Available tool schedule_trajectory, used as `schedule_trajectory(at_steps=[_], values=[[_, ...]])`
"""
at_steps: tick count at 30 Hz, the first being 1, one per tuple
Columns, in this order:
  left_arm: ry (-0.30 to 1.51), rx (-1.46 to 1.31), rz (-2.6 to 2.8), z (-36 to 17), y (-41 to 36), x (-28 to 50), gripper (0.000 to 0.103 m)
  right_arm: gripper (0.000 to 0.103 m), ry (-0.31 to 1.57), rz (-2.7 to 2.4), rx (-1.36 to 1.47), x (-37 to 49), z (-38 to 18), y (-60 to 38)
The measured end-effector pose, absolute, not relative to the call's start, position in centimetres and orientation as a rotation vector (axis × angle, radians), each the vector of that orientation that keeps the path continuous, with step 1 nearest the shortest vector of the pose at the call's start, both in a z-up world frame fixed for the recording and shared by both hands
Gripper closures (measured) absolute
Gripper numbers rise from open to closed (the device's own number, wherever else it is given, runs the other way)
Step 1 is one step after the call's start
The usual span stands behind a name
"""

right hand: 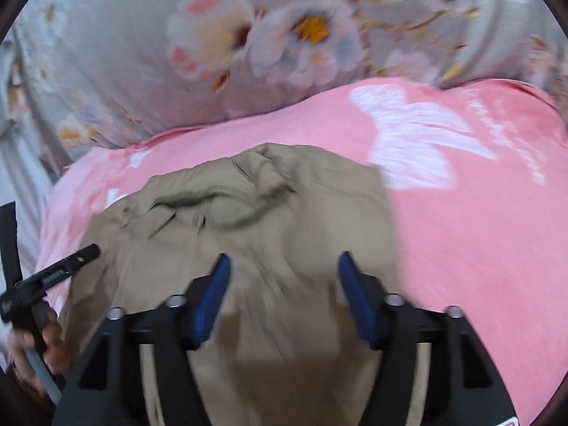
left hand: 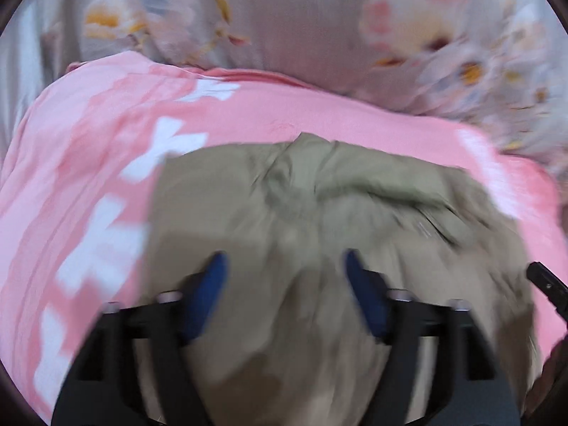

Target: Fold large clothes

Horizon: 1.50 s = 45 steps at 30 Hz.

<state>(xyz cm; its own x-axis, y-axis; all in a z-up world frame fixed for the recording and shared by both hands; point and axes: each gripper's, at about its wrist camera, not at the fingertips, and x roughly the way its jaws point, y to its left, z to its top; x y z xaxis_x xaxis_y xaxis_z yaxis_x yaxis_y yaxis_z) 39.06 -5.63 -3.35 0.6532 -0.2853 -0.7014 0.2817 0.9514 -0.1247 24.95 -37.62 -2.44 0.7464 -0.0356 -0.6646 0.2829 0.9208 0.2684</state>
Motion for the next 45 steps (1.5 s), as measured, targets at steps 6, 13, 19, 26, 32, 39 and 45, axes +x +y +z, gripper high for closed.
schedule_trajectory(at_steps=[6,13,19,26,32,39,45], values=[[0.895,-0.021,-0.242,-5.1,6.5,26.0,0.016,0.031,0.805,-0.307,0.549,3.3,-5.4,-41.1],[0.994,-0.327,-0.200,-9.3,15.8,16.8,0.015,0.031,0.823,-0.364,0.665,-7.3,-8.6,-39.8],[1.000,-0.362,-0.207,-8.8,15.7,15.0,0.016,0.030,0.814,-0.264,0.780,-6.4,-10.1,-36.9],[1.023,-0.352,-0.258,-9.3,14.5,13.4,0.043,0.037,0.805,-0.233,0.769,-5.5,-10.3,-33.5],[1.007,-0.318,-0.271,-9.2,13.6,13.1,0.077,0.077,0.791,-0.314,0.675,-5.4,-10.4,-31.3],[0.971,-0.245,-0.279,-7.9,12.2,12.0,0.096,0.099,0.742,-0.326,0.694,-6.6,-10.0,-30.7],[0.911,-0.305,-0.311,-4.5,13.9,9.0,0.099,0.100,0.657,-0.240,0.660,-11.1,-6.4,-30.5]])
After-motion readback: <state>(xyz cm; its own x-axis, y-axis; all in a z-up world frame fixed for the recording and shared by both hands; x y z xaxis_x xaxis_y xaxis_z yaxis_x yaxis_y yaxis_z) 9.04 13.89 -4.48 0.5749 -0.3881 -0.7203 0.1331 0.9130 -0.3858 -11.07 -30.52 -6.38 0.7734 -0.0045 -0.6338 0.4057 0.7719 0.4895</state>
